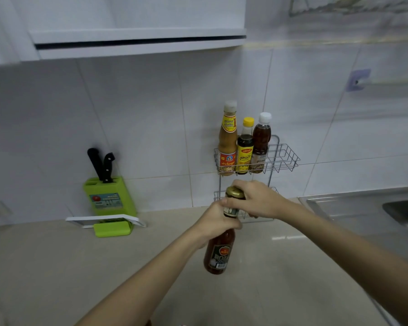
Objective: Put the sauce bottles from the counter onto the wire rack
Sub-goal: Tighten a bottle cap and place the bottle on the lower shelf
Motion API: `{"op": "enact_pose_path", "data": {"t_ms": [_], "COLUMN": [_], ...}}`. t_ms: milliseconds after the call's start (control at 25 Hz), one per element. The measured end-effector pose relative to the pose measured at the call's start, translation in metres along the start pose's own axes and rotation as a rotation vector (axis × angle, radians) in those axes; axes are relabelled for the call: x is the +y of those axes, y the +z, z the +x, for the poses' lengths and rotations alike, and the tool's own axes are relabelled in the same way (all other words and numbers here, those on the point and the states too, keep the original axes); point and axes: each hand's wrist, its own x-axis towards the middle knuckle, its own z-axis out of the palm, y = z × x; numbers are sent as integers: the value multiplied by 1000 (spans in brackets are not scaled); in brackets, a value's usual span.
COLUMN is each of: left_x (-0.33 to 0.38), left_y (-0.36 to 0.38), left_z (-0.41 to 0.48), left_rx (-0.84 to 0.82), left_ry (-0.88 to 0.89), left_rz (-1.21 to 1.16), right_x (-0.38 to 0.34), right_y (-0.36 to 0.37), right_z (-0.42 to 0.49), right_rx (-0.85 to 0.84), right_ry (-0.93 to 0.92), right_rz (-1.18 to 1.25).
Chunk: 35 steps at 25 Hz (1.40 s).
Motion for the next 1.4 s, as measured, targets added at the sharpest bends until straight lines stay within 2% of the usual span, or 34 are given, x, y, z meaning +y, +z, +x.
{"op": "enact_pose_path", "data": {"t_ms": [80, 160, 240, 400, 520, 680, 800, 1040, 1280, 1400], "left_x": [-7, -22, -45, -90, -107, -109, -111, -111, -111, -111], "left_y": [-4, -10, -17, -31, -35, -24, -15, -1, -4, -5], "left_z": [8, 14, 23, 41, 64, 91, 103, 119, 128, 131], "left_rx": [-65, -19, 35, 115, 152, 109, 91, 54, 19, -12], "left_ry": [26, 19, -44, -365, -449, -476, -462, -416, -393, -378], "left_rz": [137, 333, 407, 194, 125, 99, 67, 41, 11, -21], "right_x": [13, 27, 43, 74, 92, 102, 99, 115, 119, 120], "right_y": [4, 12, 21, 38, 60, 76, 84, 105, 114, 116], "right_z": [0, -2, -3, -2, -1, 9, 18, 40, 87, 101], "right_rx": [100, 226, 376, 594, 676, 684, 716, 553, 543, 414], "right_ry": [66, 155, 268, 529, 657, 694, 650, 495, 514, 448], "right_rz": [-2, 15, 62, 306, 501, 451, 429, 286, 532, 552]}}
